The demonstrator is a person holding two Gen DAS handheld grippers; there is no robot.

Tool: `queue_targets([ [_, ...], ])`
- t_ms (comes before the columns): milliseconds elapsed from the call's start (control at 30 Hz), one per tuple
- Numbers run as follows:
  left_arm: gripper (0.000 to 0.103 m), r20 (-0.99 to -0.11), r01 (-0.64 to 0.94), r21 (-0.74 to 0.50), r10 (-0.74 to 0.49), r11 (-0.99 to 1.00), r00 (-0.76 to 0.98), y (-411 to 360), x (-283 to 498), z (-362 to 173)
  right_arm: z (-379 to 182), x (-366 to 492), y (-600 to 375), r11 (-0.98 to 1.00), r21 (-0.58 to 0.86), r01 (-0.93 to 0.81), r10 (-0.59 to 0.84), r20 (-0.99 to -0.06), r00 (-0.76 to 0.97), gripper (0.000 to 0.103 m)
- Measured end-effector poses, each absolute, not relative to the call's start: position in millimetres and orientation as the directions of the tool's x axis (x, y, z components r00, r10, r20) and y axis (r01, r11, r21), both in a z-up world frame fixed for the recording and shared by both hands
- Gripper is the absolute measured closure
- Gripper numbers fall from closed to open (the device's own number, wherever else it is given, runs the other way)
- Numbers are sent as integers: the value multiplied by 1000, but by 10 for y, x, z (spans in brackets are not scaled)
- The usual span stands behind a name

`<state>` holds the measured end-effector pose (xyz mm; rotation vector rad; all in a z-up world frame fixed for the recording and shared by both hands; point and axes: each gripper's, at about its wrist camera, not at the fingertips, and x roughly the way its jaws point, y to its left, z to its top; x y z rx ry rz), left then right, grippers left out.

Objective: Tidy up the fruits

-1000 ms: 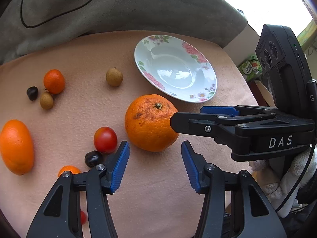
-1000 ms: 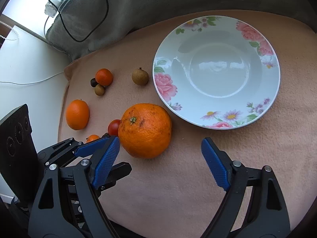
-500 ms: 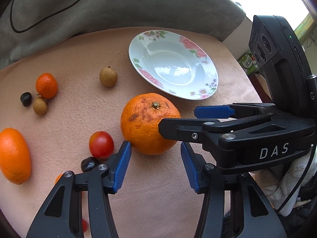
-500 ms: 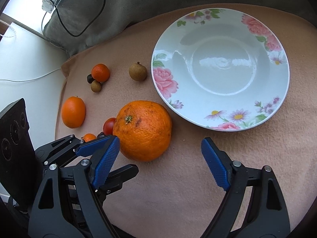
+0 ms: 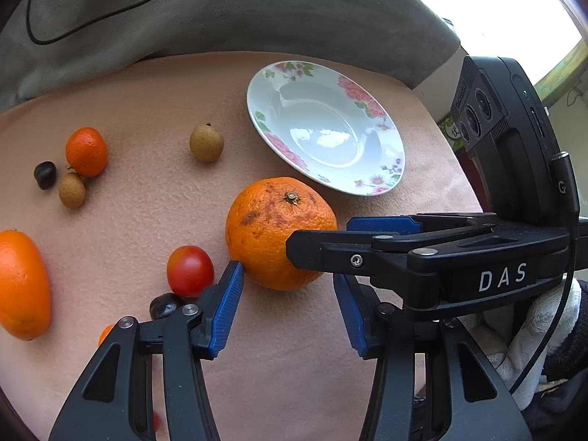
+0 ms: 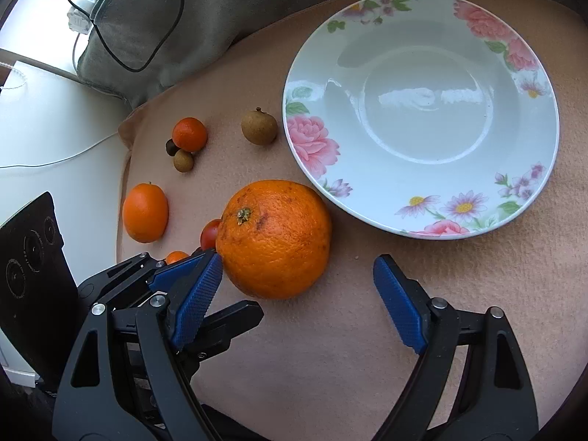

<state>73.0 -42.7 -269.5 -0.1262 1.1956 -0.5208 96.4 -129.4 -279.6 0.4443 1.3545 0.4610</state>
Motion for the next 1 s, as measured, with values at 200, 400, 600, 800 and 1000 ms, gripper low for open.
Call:
queue_targets([
  [200,50,-850,306,-358,-443,882,283,-376,794,-2679,-2771,1003,-1333,820,571,-30,568,-807,164,16],
  [400,48,-846,315,-374,-460,872,269,-392,844,-2693,-2797,1058,-1322,812,584,-18,579,-800,158,22],
  [600,48,-835,309,-402,-483,862,262,-394,848,-2736,-2869,1094,-1253,805,593,-3,587,-796,147,24],
  [800,48,-830,304,-416,-494,857,259,-353,832,-2739,-2876,1102,-1159,801,599,-23,596,-792,137,33],
  [1000,48,-826,303,-415,-495,858,269,-354,804,-2712,-2861,1096,-1094,805,592,-32,591,-795,138,34],
])
